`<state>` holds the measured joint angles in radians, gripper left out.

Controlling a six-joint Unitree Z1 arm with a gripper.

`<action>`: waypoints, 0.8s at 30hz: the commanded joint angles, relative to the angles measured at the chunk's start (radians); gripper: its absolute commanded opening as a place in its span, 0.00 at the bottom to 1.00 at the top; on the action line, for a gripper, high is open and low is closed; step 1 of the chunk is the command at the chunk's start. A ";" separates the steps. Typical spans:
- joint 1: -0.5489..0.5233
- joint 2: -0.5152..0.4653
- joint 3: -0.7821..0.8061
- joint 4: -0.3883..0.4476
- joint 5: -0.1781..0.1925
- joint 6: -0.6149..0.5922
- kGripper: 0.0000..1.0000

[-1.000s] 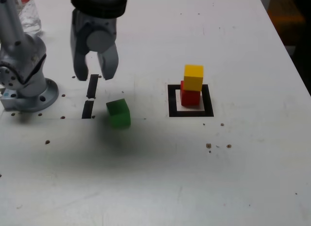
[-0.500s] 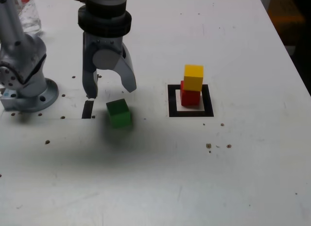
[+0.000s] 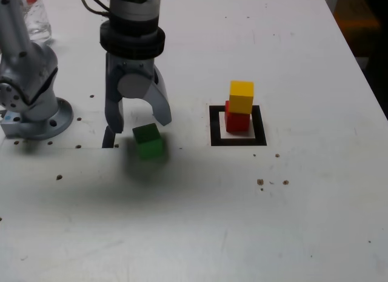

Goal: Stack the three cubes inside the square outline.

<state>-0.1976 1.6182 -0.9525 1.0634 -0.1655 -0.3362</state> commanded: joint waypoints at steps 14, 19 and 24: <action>-0.002 0.046 0.049 -0.103 -0.001 0.002 0.65; -0.002 0.063 0.058 -0.137 -0.001 0.005 0.65; -0.002 0.079 0.075 -0.193 0.001 0.019 0.65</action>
<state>-0.1976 1.6913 -0.8839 0.8823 -0.1651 -0.3206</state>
